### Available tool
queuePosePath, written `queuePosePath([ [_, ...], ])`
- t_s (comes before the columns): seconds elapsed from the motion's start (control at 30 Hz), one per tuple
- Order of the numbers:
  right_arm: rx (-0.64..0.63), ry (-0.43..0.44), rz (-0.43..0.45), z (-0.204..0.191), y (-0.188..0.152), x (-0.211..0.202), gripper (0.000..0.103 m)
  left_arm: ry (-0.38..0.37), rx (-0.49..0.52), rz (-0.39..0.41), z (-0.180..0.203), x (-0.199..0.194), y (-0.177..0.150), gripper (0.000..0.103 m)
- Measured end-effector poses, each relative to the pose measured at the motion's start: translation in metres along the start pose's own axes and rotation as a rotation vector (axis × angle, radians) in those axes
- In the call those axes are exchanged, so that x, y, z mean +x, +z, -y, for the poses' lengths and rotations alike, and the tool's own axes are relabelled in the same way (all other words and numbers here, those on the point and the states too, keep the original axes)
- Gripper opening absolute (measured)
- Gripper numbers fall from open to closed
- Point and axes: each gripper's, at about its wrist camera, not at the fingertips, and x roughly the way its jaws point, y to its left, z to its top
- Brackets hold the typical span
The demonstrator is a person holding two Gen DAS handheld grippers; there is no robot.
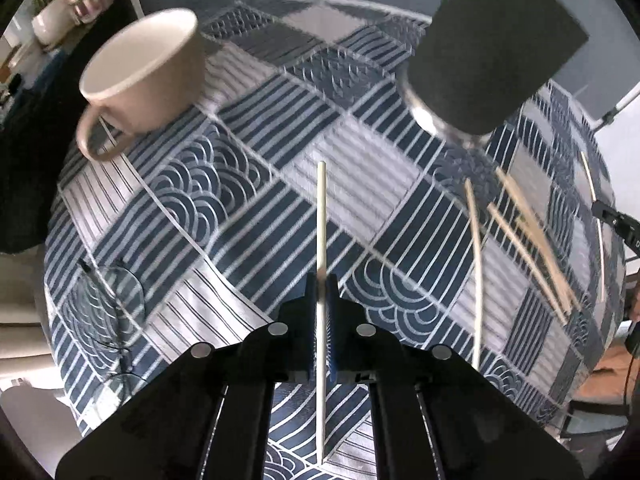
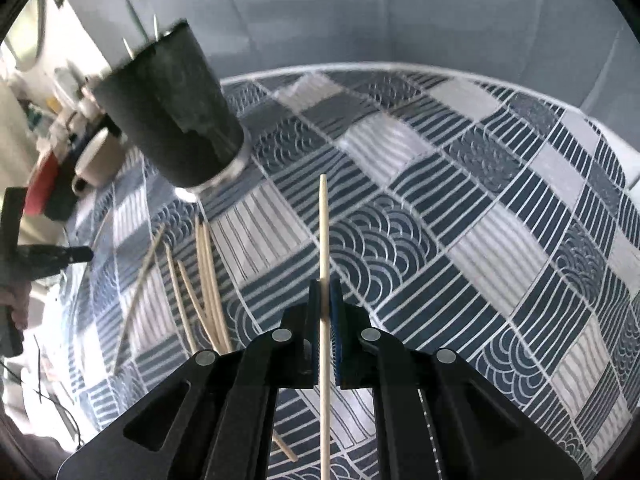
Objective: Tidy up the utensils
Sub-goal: 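Grasp a wooden stick with the right gripper while the left gripper grasps another, then lift both held sticks upright and carry them above the black holder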
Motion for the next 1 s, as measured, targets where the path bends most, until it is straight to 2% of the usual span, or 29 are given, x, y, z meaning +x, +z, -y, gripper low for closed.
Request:
queuePosePath([
  [0.3,-0.001,0.048,0.112,-0.016,0.033,-0.031,0.005,-0.020,0.007,0.136,0.004,-0.060,0.039,0.005],
  [0.53,-0.050,0.054,0.182,-0.037,0.068,-0.057,0.005,-0.040,0.026,0.247,0.025,-0.101,0.085,0.005],
  [0.77,-0.104,0.110,0.268,-0.062,0.110,-0.082,0.005,-0.057,0.036,0.329,0.044,-0.132,0.119,0.005],
  [1.0,-0.188,0.166,0.329,-0.091,0.146,-0.097,0.005,-0.135,0.022,0.394,0.058,-0.148,0.147,0.005],
])
